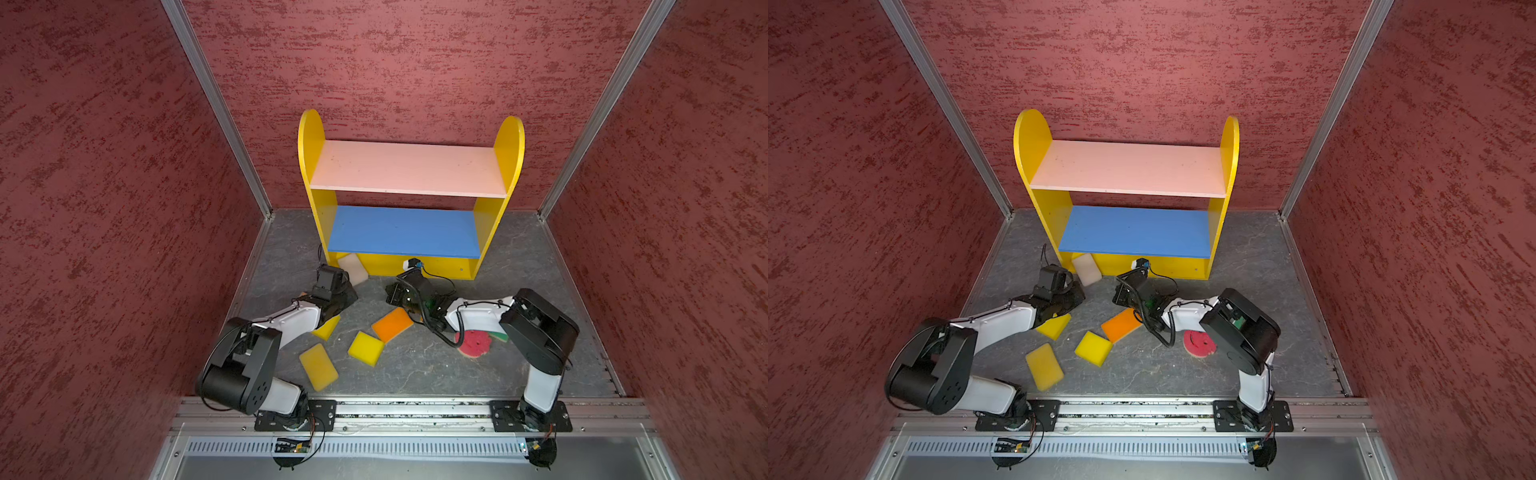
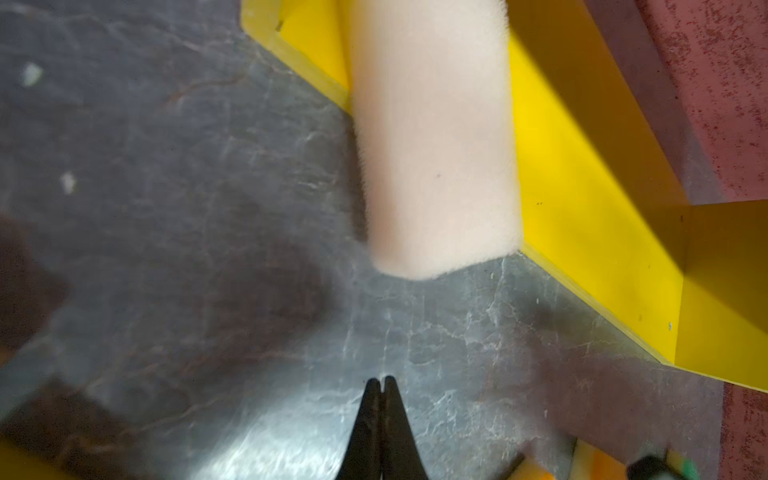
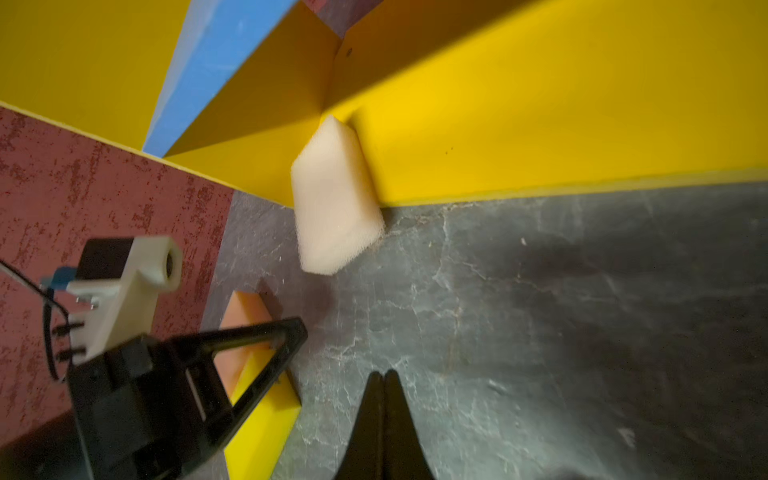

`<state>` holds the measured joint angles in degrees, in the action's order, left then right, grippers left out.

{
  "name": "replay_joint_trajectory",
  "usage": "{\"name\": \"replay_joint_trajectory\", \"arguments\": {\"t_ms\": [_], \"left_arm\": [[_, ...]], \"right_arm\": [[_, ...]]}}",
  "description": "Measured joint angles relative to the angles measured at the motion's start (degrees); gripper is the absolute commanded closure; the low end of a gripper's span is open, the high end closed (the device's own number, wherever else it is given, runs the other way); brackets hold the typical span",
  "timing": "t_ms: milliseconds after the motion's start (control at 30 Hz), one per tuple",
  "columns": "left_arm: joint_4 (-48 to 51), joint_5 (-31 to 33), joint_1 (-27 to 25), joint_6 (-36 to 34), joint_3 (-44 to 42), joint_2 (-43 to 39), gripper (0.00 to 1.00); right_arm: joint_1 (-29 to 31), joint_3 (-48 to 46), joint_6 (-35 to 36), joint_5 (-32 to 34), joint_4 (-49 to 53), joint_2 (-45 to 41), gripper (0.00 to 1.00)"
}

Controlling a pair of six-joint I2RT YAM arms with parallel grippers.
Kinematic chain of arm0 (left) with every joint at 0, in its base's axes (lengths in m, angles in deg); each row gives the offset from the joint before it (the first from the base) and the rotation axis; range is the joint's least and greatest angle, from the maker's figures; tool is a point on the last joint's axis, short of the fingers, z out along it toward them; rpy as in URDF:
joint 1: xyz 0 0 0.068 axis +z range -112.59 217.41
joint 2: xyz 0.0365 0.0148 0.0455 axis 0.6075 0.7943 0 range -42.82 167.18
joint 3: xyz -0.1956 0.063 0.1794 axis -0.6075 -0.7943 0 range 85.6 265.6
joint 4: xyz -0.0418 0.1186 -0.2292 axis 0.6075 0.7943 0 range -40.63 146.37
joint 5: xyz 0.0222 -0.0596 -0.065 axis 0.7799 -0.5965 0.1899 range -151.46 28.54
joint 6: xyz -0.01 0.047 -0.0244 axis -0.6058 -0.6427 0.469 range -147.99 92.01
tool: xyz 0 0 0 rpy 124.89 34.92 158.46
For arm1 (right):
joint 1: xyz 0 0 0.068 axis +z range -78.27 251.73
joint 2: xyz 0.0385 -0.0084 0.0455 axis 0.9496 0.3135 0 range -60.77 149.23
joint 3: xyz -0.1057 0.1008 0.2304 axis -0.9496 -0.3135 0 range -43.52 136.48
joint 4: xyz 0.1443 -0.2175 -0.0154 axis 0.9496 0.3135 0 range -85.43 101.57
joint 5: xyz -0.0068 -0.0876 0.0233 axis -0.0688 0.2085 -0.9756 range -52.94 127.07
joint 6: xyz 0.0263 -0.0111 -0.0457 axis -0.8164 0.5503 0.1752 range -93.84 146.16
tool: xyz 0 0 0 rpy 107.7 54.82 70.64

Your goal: Place and organize the cleaning sponges onto the shelf

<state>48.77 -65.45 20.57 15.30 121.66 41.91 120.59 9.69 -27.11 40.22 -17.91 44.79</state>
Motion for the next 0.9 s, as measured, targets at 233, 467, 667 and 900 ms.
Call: {"name": "replay_joint_trajectory", "arguments": {"t_ms": [233,467,667,900], "left_arm": [[-3.78,-0.15,-0.17,-0.44,5.53,7.89,1.00],[-3.08,2.60,-0.17,-2.43,9.51,11.63,1.00],[-0.42,6.69,-0.22,-3.76,10.21,11.47,1.00],[1.49,11.02,-0.22,-5.25,10.21,9.53,1.00]], "right_arm": [[-0.02,-5.07,-0.17,-0.15,-0.02,-2.56,1.00],[-0.28,-8.48,-1.01,0.15,-0.42,-4.46,1.00],[-0.33,-8.41,-0.37,0.17,-0.37,-4.52,1.00],[-0.33,-4.22,2.40,-0.13,-0.02,-3.65,1.00]]}}
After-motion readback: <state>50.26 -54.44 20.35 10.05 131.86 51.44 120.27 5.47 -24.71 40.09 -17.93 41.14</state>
